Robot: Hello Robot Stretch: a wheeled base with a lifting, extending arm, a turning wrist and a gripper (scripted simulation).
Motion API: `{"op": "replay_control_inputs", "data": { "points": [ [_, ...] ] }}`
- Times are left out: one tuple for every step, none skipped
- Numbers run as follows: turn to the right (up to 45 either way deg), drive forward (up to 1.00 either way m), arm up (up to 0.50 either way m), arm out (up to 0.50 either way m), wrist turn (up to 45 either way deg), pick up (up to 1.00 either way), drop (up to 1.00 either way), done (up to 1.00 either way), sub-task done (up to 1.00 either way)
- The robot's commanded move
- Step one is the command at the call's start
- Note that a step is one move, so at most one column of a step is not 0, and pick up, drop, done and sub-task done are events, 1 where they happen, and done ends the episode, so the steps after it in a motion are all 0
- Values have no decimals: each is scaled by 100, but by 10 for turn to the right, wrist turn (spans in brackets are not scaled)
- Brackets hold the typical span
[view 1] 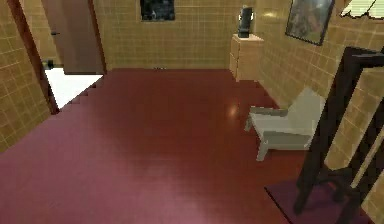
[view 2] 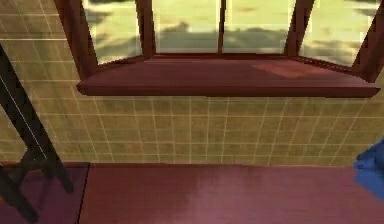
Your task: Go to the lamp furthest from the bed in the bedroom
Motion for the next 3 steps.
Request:
{"op": "replay_control_inputs", "data": {
  "points": [
    [0,100,0,0,0,0,0,0,0],
    [0,100,0,0,0,0,0,0,0],
    [60,0,0,0,0,0,0,0,0]
  ]
}}
